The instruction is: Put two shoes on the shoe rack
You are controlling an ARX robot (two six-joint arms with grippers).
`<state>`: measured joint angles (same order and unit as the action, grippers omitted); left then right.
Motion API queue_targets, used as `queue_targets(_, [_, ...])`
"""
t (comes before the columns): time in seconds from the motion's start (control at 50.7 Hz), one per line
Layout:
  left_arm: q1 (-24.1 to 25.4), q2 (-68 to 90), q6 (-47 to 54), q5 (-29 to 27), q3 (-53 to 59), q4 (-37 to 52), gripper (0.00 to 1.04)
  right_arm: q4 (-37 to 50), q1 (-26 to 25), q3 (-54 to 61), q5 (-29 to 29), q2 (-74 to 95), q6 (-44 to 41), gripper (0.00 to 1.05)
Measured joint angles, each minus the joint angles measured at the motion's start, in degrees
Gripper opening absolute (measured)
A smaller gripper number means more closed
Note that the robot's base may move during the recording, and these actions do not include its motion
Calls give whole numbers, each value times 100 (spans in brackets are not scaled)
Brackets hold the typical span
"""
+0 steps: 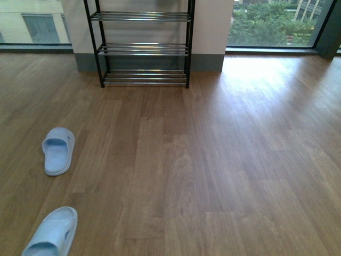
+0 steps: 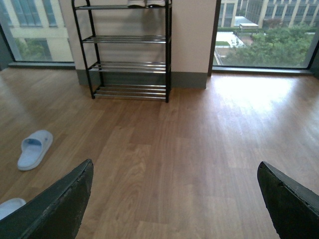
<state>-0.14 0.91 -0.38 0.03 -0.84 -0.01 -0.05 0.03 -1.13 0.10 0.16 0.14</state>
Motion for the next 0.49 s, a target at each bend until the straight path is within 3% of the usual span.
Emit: queue_targets(0.494, [-4,0,9,0,0,-2,95,-7,0,0,11,0,0,95])
